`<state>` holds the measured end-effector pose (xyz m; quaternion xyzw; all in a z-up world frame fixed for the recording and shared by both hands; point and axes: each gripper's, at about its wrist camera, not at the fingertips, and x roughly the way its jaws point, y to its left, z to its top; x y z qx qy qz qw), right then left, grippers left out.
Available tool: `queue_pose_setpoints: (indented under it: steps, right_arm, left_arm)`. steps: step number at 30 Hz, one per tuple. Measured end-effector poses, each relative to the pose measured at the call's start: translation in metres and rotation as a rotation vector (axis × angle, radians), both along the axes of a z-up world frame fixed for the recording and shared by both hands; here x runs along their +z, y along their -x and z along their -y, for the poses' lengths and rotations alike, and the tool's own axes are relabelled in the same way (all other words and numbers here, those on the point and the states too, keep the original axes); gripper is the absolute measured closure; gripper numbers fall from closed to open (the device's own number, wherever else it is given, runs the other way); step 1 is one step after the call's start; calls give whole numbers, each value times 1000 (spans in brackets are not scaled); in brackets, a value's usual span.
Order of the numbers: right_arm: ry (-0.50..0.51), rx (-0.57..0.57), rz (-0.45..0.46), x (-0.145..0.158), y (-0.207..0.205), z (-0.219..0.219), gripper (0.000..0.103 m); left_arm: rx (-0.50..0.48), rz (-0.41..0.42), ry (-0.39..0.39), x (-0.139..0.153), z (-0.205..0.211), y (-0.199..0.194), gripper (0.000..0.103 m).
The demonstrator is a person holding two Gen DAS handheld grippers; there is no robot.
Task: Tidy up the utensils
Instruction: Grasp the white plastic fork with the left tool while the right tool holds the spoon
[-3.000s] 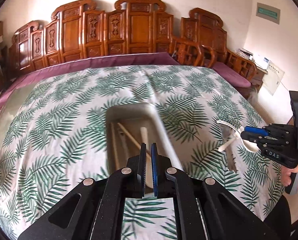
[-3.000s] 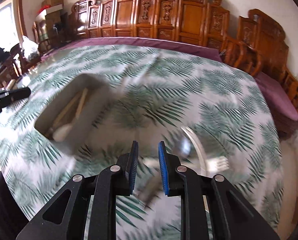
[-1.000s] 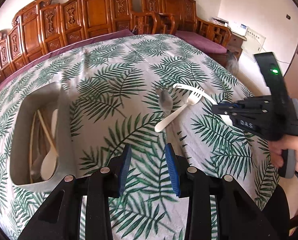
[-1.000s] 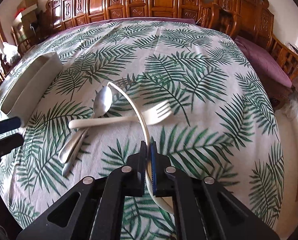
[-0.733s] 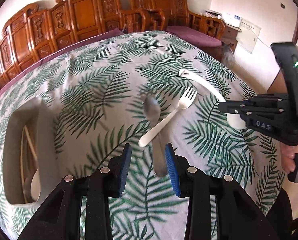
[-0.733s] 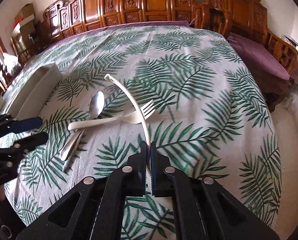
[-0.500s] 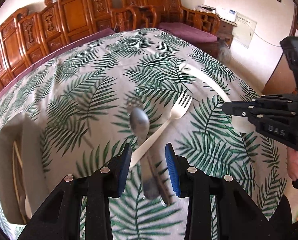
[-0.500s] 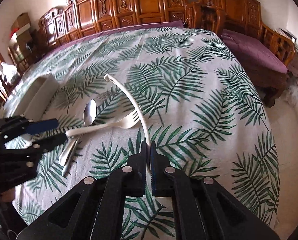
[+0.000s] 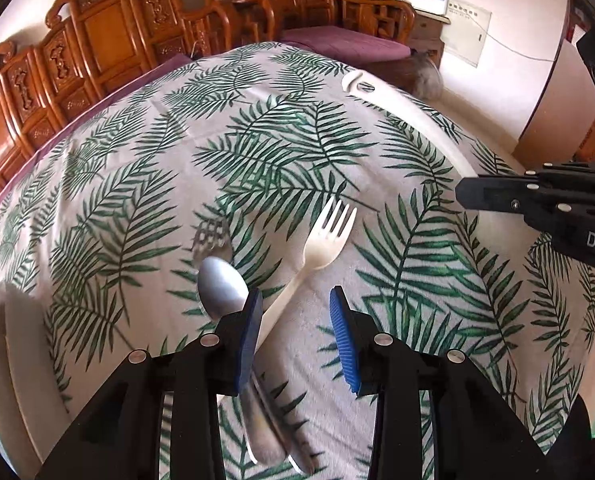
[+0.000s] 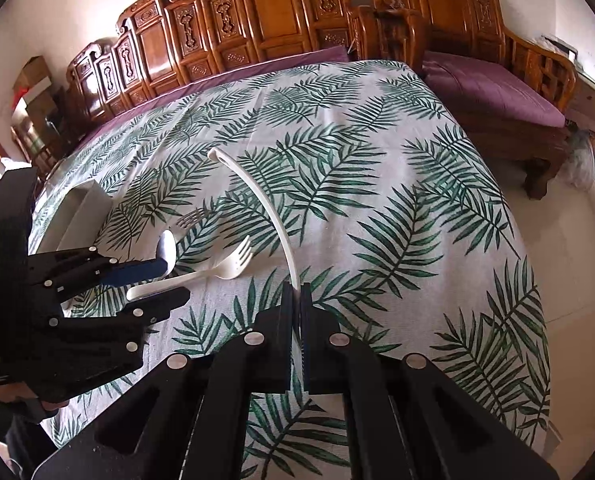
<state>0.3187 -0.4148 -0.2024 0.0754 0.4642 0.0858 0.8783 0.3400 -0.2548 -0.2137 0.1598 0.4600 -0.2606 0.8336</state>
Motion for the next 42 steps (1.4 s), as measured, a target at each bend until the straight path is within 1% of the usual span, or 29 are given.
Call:
queue_pose_setpoints:
  steps: [7, 11, 19, 21, 22, 23, 25, 26, 28, 35, 39, 42]
  right_arm:
    - [-26, -25, -9, -2, -3, 13, 99]
    - [-24, -27, -13, -4, -3, 14, 99]
    - [-22, -19, -24, -8, -3, 12, 99]
    - [-21, -19, -24, -8, -3, 12, 99]
    - [-20, -19, -24, -8, -3, 12, 99]
    - [-19, -19, -24, -8, -4, 12, 99]
    - [-20, -19, -24, -8, -4, 12, 99]
    - [-19, -19, -24, -8, -4, 12, 99]
    - [-19, -18, -25, -8, -4, 12, 99]
    - [-17, -13, -30, -10, -4, 10, 99]
    - [-17, -18, -35, -12, -5, 11, 99]
    - [-17, -21, -36, -12, -4, 12, 99]
  left_arm:
    - [-3, -15, -27, -9, 12, -10, 71]
    - [11, -4, -48, -12, 13, -14, 71]
    - [11, -23, -58, -17, 11, -16, 71]
    - [5, -35, -53, -17, 11, -15, 75]
    - [0, -46, -45, -17, 11, -15, 85]
    - [-8, -58, -38, -16, 12, -14, 88]
    - [-27, -60, -58, -16, 15, -9, 91]
    - [-39, -67, -60, -16, 16, -6, 96]
    - [-53, -73, -69, -17, 19, -4, 96]
    - [-55, -79, -106, -16, 28, -9, 96]
    - [-41, -91, -93, -15, 28, -12, 97]
    - [-29, -85, -87, -16, 25, -10, 97]
